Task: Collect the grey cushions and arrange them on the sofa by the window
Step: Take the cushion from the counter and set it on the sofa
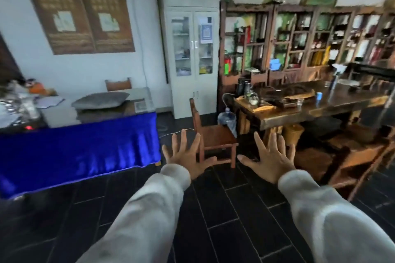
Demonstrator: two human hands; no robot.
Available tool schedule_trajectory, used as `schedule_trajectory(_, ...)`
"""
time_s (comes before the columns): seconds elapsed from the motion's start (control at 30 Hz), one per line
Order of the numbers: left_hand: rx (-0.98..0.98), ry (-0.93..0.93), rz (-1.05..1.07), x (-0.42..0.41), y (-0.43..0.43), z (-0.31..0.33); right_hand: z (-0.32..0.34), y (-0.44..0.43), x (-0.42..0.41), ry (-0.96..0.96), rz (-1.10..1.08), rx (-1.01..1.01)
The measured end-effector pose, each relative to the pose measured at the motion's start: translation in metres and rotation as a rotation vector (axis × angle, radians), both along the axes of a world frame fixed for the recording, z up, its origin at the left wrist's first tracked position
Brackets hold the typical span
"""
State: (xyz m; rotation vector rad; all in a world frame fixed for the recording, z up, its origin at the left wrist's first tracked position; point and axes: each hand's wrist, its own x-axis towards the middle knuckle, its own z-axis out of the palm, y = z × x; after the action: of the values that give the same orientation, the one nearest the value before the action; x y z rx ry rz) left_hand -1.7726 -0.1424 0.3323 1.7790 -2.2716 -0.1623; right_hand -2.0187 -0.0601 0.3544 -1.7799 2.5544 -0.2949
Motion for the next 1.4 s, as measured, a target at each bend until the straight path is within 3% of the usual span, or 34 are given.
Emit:
schedule_trajectory(0.37, 0.197, -0.073, 0.491, 0.15, -0.103, -0.008, -0.013, -0.223, 0.141, -0.034, 0.454, 0.05)
schedule_trajectory(0.73, 0.312, -0.063, 0.527, 0.247, -0.326, -0.031, -0.018, -0.474, 0.225, 0.089, 0.517, 0.111)
schedule_trajectory(1.03, 0.344, -0.062, 0.486, 0.28, -0.483, -0.038, -0.03, -0.652, 0.248, 0.073, 0.481, 0.152)
schedule_trajectory(1.4, 0.496, -0.07, 0.624, 0.339, -0.716, -0.08, -0.083, -0.94, 0.304, 0.014, 0.576, 0.267)
